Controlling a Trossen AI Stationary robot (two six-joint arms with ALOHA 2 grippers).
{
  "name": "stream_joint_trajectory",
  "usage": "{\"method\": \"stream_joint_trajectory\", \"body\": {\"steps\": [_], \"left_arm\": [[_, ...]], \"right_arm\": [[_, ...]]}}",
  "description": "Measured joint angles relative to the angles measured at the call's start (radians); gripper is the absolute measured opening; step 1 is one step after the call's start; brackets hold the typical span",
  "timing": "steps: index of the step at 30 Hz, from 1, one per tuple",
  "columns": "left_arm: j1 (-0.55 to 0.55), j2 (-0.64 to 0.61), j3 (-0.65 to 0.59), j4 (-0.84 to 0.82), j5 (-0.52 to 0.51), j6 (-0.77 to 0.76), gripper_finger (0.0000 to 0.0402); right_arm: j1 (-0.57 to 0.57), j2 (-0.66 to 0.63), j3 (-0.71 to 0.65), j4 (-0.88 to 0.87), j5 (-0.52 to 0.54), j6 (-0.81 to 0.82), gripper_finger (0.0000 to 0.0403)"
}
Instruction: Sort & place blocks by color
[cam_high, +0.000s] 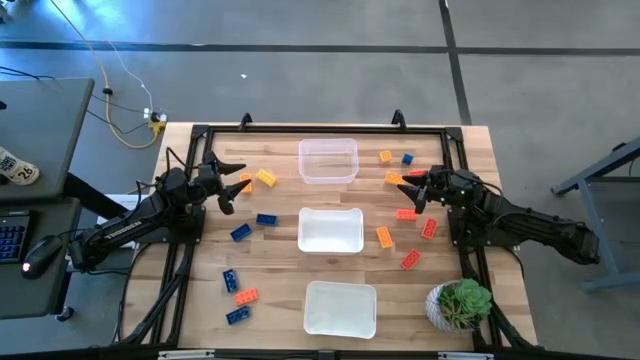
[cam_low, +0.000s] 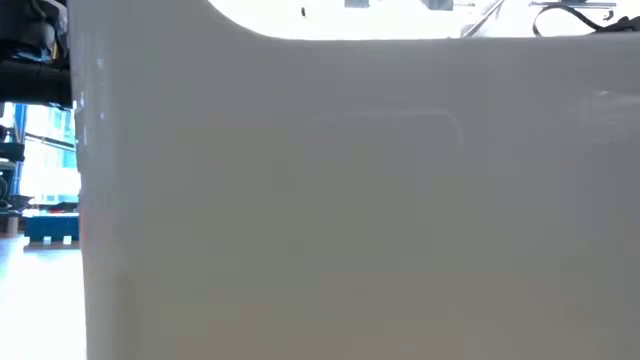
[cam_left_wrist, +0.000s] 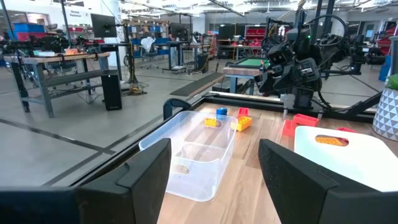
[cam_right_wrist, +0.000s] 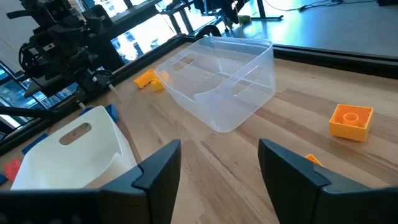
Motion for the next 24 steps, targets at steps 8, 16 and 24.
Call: {"method": "stream_joint_trajectory", "body": {"steps": [8, 16, 24], "left_arm": [[0.0, 0.0, 0.0, 0.0, 0.002, -0.083, 0.0231], [0.0, 0.0, 0.0, 0.001, 0.001, -0.262, 0.0231], [0.0, 0.0, 0.0, 0.015, 0.0, -0.359, 0.0231]], "right_arm": [[0.0, 0.0, 0.0, 0.0, 0.053, 0.169, 0.0201], [0.0, 0.0, 0.0, 0.091, 0.111, 0.42, 0.0201], [0.0, 0.0, 0.012, 0.412, 0.228, 0.448, 0.0201]]}}
